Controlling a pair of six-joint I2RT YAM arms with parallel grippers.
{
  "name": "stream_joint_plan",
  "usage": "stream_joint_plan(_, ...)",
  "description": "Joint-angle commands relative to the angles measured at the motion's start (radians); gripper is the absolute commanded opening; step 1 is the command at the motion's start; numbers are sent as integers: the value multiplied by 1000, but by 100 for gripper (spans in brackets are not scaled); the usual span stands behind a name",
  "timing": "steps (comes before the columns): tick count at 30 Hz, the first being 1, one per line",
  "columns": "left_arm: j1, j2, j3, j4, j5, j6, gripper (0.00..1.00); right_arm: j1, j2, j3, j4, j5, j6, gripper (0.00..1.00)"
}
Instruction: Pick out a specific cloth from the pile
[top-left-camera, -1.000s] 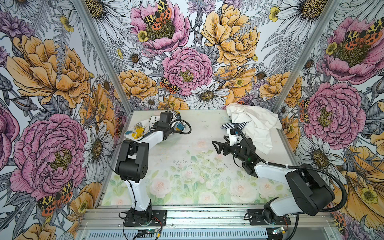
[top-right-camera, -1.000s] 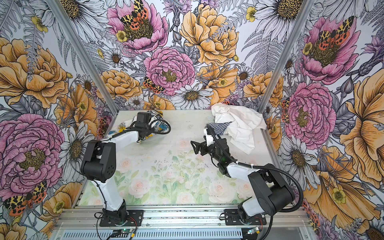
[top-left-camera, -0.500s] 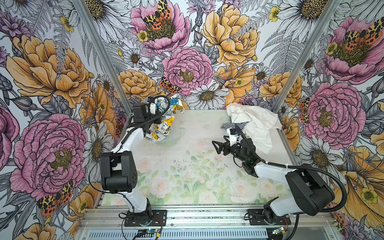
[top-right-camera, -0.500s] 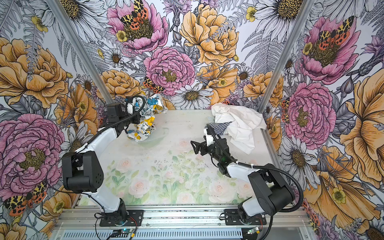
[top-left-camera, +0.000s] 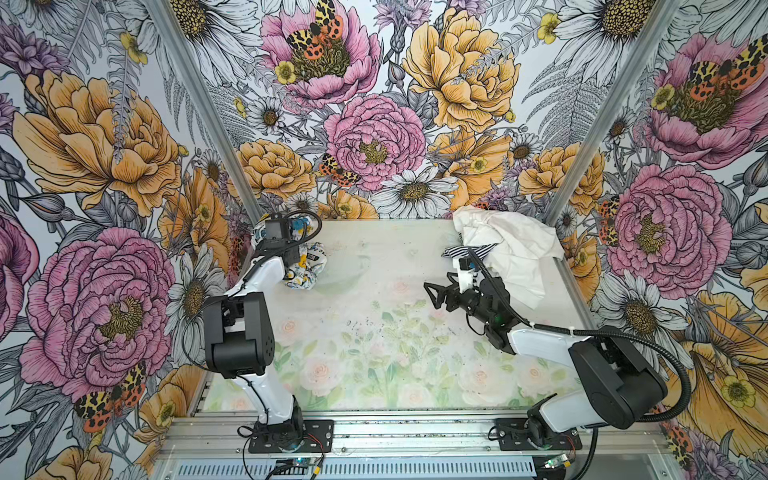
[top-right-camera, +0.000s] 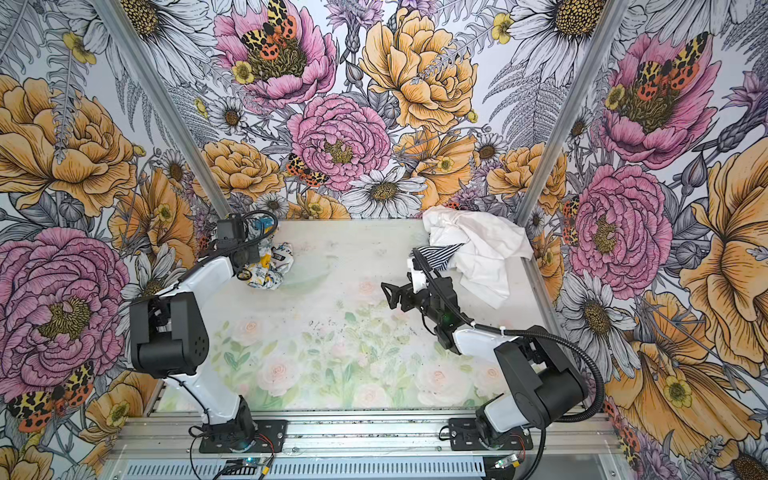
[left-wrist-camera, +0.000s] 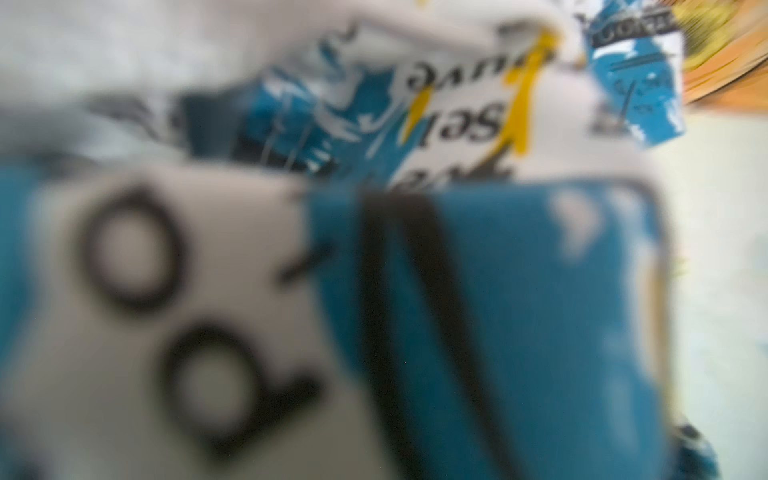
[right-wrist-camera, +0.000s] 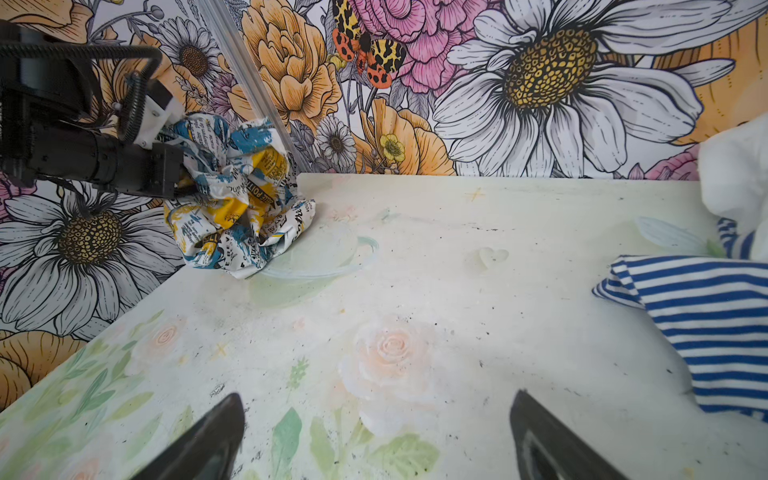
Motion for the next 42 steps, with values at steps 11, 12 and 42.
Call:
stream_joint_plan(11,-147,256,74,-83,-300,283,0,-10,8,24,23,-7,7,99)
stream_joint_plan(12,-159,266,88,-90,-285,294,0,-9,11,25,23,-7,7,100)
stream_joint_plan(42,-191,229,376,-256,-31,194,66,-9,10,32,11,-18,12,99)
